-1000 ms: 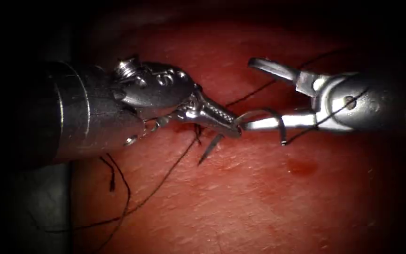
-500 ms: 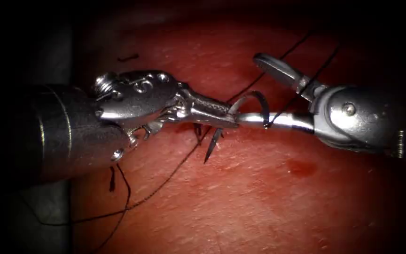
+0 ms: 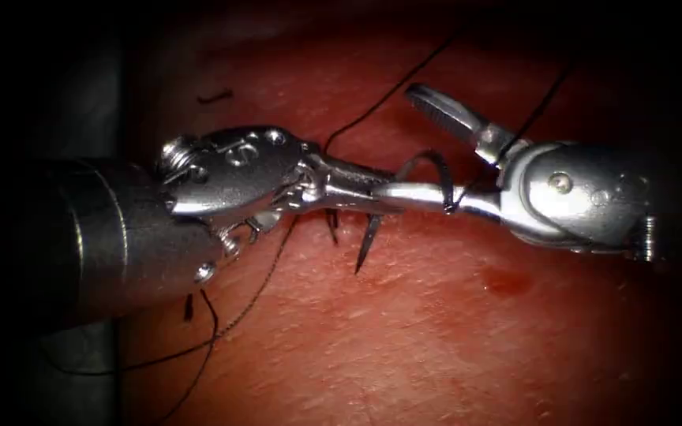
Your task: Wound Closure
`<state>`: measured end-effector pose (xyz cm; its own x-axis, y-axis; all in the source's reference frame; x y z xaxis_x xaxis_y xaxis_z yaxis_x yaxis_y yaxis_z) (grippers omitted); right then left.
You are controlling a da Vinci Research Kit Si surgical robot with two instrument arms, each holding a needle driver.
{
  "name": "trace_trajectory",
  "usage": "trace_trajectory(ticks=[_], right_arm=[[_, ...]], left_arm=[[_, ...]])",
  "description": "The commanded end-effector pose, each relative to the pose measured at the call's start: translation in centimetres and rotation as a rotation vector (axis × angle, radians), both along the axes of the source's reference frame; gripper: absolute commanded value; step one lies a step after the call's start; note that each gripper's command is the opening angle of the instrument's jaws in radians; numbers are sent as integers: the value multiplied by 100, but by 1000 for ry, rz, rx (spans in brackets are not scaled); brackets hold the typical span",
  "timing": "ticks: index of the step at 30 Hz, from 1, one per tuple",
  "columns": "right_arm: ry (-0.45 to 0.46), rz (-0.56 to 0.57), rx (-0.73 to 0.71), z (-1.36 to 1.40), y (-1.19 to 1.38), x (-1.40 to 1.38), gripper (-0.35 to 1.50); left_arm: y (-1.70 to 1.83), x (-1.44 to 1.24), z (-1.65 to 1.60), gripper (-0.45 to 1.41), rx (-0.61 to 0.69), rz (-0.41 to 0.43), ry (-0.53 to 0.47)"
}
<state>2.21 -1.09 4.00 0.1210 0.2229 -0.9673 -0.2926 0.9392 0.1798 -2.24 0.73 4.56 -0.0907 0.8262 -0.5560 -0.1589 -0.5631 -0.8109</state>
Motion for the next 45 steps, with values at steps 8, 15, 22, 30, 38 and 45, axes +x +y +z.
trace_trajectory(ticks=[8,15,22,30,38,45], right_arm=[[-28,-19,-126,-4,-2,3,46],[-51,-43,-185,-2,-7,3,37],[-55,-45,-202,-3,-8,3,26],[-46,-52,-208,-8,-9,6,22],[-42,-57,-207,-11,-8,7,27],[-23,-72,-210,-9,-8,6,-35]], left_arm=[[0,-4,8,-45,48,-20,-29],[1,-2,7,-45,78,-22,-49],[1,-3,7,-45,84,-20,-58],[0,-3,11,-45,82,-15,-64],[-1,-2,13,-45,80,-14,-64],[-2,-3,12,-45,79,-10,-68]])
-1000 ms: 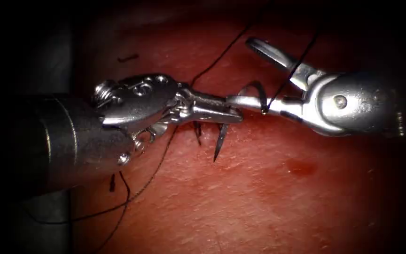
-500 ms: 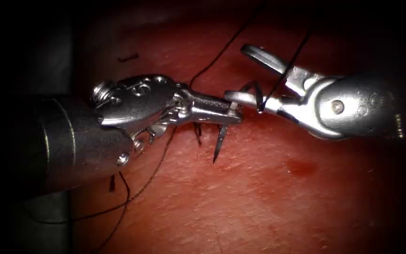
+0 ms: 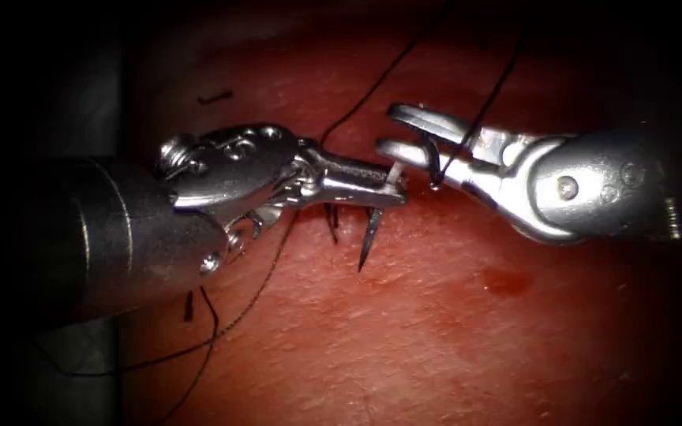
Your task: Wound Closure
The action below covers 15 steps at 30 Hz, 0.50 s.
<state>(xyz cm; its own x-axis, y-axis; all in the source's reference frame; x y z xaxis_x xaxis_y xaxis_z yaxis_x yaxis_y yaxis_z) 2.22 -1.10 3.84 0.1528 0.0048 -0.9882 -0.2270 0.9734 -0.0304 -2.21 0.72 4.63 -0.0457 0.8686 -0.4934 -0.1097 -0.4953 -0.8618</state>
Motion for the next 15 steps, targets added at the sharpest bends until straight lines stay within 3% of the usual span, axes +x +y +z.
trace_trajectory(ticks=[1,8,9,11,12,13,15], right_arm=[[-5,-8,4,8,-7,6,-35],[-21,-31,2,12,-5,5,-35],[-24,-36,3,12,-4,3,-35],[-28,-43,-2,13,-3,1,-35],[-31,-49,-1,14,-3,-1,-35],[-35,-56,-5,15,-2,-4,-35],[-41,-60,-4,18,0,-8,-35]], left_arm=[[-1,-5,5,-45,0,3,-4],[-6,-7,-3,-45,13,3,-7],[-6,-8,-4,-23,14,3,-7],[-5,-8,-4,59,13,-6,5],[-5,-8,-4,84,19,-12,12],[-5,-8,-4,106,-11,-13,21],[-5,-8,-2,125,-82,-6,29]])
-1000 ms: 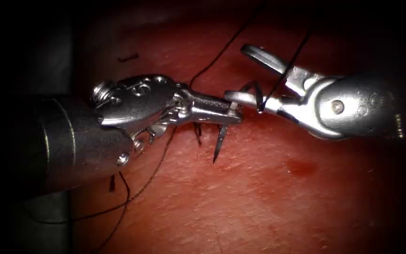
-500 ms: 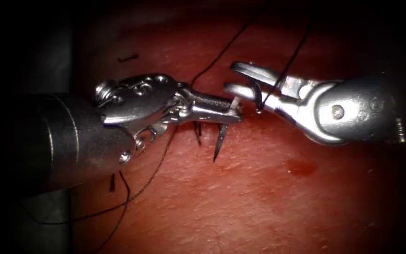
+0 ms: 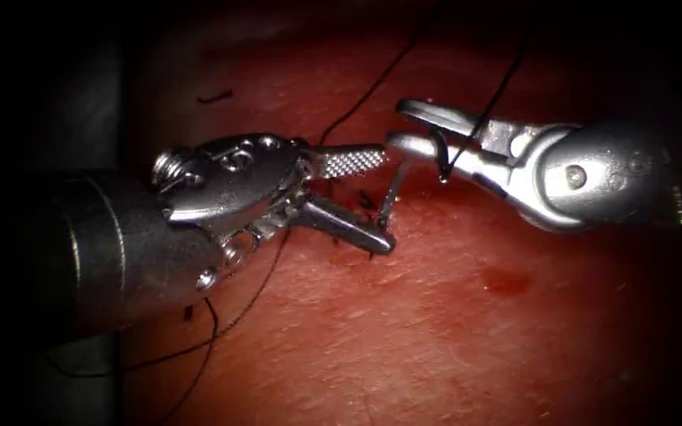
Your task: Wound Closure
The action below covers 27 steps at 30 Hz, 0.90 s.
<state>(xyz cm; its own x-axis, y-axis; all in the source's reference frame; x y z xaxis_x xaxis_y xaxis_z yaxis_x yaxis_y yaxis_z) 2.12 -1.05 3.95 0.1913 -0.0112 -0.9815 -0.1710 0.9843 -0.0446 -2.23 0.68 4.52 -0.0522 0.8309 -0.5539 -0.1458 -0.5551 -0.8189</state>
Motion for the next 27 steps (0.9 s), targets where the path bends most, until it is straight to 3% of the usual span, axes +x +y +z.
trace_trajectory(ticks=[1,5,12,14,16,18,27], right_arm=[[2,-12,3,9,-4,-1,-35],[14,-35,-1,23,5,-9,-35],[26,-96,-31,48,25,-15,-35],[32,-123,-57,53,30,-16,-35],[30,-149,-89,56,34,-15,-35],[29,-182,-121,59,39,-16,-35],[19,-217,-248,68,48,-16,-35]], left_arm=[[-3,-6,10,125,-22,10,-4],[-20,-10,18,125,-123,42,113],[-47,-18,45,121,-243,50,220],[-53,-21,50,105,-276,50,236],[-59,-26,53,59,-280,42,248],[-65,-33,53,26,-288,42,261],[-76,-69,50,10,-355,88,351]])
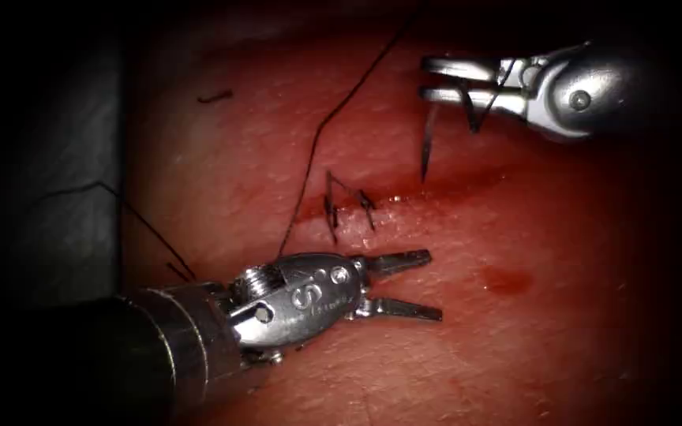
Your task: Wound Closure
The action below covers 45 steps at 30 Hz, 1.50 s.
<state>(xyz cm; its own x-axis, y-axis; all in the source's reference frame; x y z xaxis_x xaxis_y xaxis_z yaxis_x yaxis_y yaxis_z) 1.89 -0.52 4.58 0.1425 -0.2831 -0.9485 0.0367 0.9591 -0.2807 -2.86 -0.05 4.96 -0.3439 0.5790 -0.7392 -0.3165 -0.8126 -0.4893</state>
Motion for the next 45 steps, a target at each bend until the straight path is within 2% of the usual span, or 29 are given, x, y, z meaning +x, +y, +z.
trace_trajectory(ticks=[1,6,9,13,21,27,45], right_arm=[[1,-5,-11,7,-5,6,-35],[12,6,-40,8,-8,7,-35],[18,12,-48,9,-9,8,-35],[23,18,-59,11,-13,8,-35],[24,17,-70,22,-20,11,-35],[25,14,-78,31,-23,11,-35],[33,16,-102,40,-32,21,-35]], left_arm=[[-2,-9,6,2,-18,-4,31],[2,-16,9,-21,-41,-24,109],[5,-15,11,-25,-51,-48,156],[13,-11,21,-16,-80,-66,214],[18,-8,37,-21,-105,-68,300],[20,-6,44,-5,-103,-85,322],[2,-1,62,4,-97,-67,364]])
